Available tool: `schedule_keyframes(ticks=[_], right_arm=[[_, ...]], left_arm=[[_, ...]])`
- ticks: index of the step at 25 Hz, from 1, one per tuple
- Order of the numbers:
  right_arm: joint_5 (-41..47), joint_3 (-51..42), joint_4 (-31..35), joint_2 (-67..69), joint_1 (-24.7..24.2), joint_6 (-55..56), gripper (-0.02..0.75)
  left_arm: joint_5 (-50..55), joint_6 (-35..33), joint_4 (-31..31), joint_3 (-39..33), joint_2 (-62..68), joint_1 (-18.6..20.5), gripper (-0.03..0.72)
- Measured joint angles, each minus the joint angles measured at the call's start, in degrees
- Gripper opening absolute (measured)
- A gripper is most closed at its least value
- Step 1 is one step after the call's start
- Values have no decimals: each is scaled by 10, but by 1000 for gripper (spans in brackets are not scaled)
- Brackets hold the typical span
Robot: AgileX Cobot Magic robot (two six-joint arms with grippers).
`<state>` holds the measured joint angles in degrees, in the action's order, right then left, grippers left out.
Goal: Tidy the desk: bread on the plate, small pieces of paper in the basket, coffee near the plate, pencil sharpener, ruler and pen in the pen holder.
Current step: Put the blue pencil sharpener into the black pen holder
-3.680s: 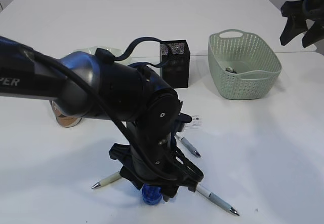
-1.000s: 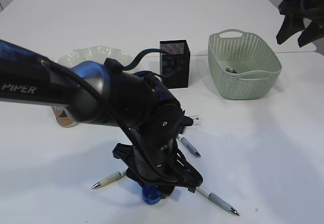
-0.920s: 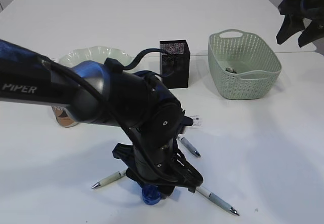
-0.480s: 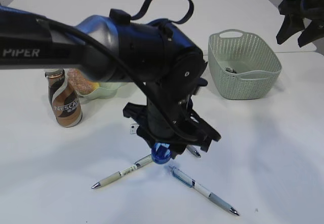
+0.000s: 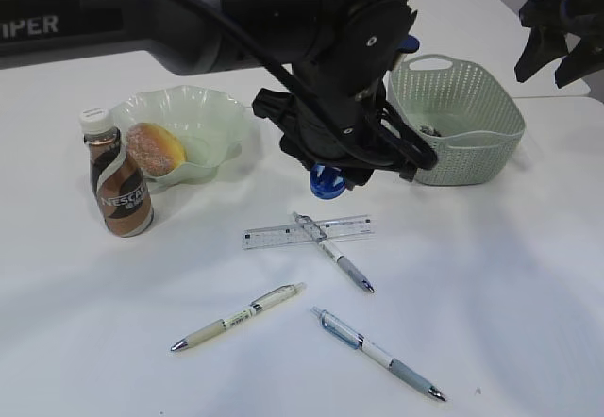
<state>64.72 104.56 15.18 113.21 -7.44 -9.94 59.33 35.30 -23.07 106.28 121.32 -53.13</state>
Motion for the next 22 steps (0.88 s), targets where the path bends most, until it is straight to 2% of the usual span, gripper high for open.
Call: schedule_keyframes(ticks=[6, 10, 16, 22], right_arm=[[0, 0, 0, 0, 0, 0, 440], [0, 0, 5, 0, 0, 0, 440], [0, 0, 17, 0, 0, -2, 440], [0, 0, 21, 0, 0, -6, 440]], left_arm=[[-40, 0, 2, 8, 3, 0, 301], [-56, -13, 54, 8, 5, 0, 301], [-70, -127, 168, 8, 5, 0, 301], [-70, -204, 187, 8, 5, 4, 301]])
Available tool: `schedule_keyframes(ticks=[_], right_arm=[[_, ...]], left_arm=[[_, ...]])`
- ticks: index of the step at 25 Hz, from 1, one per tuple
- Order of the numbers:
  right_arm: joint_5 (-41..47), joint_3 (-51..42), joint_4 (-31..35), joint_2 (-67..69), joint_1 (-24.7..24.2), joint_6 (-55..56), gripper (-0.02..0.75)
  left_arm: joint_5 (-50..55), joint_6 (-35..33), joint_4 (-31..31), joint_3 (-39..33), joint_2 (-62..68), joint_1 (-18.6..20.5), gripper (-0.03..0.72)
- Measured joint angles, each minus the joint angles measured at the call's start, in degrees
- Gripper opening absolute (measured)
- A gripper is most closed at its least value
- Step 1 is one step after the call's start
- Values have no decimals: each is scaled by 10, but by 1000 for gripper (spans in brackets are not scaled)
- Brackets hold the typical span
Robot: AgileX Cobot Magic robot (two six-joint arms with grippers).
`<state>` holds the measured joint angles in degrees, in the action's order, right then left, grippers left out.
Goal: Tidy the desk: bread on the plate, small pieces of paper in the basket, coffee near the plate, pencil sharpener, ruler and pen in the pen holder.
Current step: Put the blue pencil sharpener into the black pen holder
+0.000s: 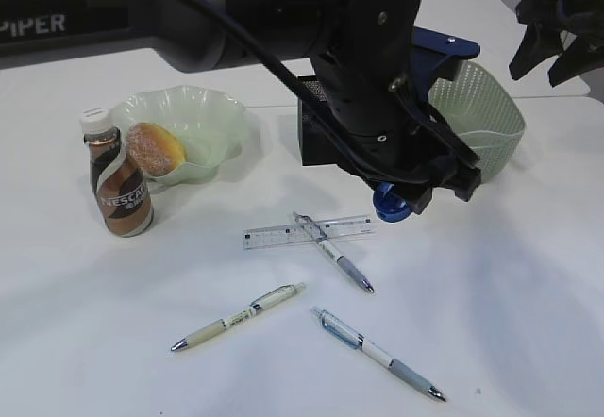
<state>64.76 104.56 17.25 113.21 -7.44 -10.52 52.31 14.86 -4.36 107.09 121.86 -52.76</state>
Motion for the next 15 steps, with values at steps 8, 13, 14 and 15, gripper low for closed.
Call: schedule_keyframes(ticks=[8, 13, 14, 15], right_arm=[[0, 0, 2, 0, 0, -1, 440], [1, 0, 4, 0, 0, -2, 439], [1, 0, 4, 0, 0, -2, 439], [1, 0, 4, 0, 0, -2, 439]], left_arm=[[-10, -31, 3, 0, 0, 61, 301], [-25, -42, 3, 5, 0, 116, 301], [-30, -43, 3, 5, 0, 126, 301], [-34, -45, 3, 7, 0, 133, 301]])
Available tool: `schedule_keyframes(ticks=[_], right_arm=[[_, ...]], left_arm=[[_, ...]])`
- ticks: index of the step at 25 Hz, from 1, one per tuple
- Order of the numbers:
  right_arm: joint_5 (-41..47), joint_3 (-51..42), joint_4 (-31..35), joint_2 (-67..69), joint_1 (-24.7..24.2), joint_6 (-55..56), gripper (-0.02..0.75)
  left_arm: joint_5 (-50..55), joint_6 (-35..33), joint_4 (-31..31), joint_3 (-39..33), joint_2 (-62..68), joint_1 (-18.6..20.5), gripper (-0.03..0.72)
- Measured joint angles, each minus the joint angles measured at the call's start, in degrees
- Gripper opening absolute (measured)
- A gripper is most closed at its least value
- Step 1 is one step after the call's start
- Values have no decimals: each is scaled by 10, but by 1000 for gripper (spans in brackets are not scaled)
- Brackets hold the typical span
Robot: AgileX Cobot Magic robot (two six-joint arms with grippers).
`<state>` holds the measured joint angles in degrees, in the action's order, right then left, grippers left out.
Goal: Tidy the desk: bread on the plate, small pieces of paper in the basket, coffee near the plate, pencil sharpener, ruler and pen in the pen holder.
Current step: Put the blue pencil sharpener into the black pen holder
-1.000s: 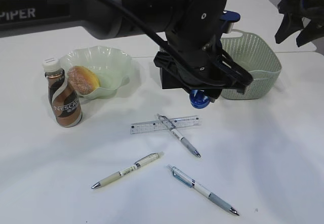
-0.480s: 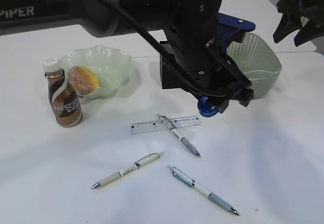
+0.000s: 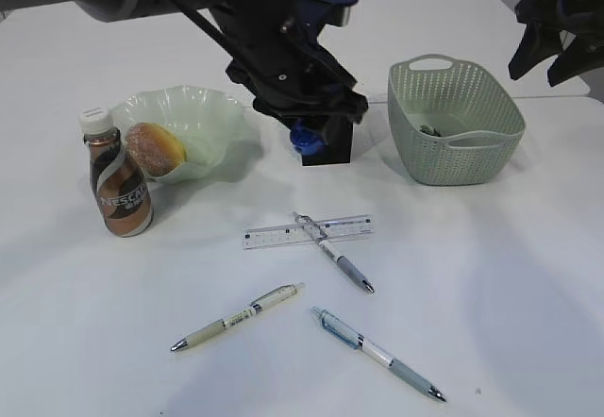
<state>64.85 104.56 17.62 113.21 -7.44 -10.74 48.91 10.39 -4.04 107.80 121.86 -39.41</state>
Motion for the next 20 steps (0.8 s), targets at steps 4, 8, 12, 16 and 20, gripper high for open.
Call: schedule_keyframes(ticks=[4, 8, 12, 16, 20], right_arm=[[0, 0, 0, 0, 0, 0, 435], [0, 0, 0, 0, 0, -1, 435], [0, 0, 0, 0, 0, -5, 435], [0, 0, 0, 0, 0, -11, 435], [1, 0, 0, 0, 0, -11, 434]], left_arm=[[-28, -17, 8, 8, 1, 24, 301], [-66, -57, 40, 13, 1, 36, 301], [-114, -70, 50, 14, 1, 42, 301], [-176, -74, 54, 14, 1, 44, 301], [-228, -77, 66, 14, 2, 44, 301]])
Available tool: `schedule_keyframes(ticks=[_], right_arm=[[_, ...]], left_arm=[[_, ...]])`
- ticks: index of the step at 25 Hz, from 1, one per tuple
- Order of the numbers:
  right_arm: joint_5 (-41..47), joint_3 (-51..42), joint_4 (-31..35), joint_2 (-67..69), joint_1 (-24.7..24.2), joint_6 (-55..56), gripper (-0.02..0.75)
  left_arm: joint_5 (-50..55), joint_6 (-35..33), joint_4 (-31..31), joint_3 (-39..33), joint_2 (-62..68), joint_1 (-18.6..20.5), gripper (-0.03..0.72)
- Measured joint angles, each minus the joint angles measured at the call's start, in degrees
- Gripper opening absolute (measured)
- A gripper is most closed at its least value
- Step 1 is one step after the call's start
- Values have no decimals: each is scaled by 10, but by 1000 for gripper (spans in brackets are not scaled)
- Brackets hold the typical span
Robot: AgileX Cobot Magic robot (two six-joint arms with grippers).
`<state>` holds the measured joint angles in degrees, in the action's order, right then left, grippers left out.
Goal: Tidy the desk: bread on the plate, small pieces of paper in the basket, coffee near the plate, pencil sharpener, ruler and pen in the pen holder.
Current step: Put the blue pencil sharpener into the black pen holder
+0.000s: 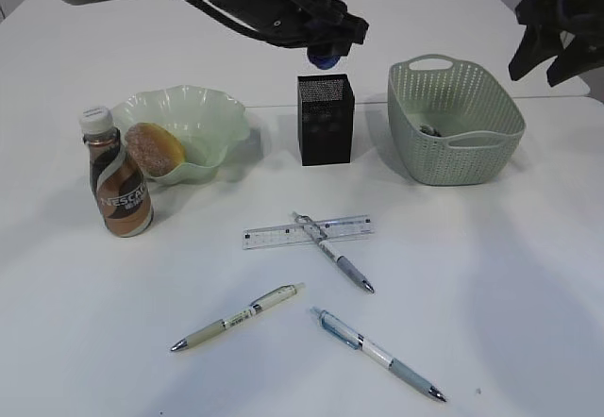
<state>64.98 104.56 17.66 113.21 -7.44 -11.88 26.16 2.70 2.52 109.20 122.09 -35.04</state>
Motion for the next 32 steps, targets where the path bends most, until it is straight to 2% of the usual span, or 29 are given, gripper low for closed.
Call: schedule_keyframes(ticks=[5, 16, 23, 26, 29, 32], right_arm=[[0, 0, 1, 0, 0, 0, 433], [0, 0, 1, 0, 0, -1, 433], [0, 0, 2, 0, 0, -1, 433], [0, 0, 2, 0, 0, -2, 433], [0, 0, 3, 0, 0, -2, 432], [0, 0, 4, 0, 0, -2, 432]], left_arm=[[-34, -1, 8, 0, 12, 0, 301], [-3, -10, 63, 0, 14, 5, 301], [41, -46, 181, 0, 14, 6, 301], [66, -103, 261, 0, 14, 6, 301], [98, -187, 354, 2, 14, 6, 301], [142, -265, 403, 20, 14, 6, 301]])
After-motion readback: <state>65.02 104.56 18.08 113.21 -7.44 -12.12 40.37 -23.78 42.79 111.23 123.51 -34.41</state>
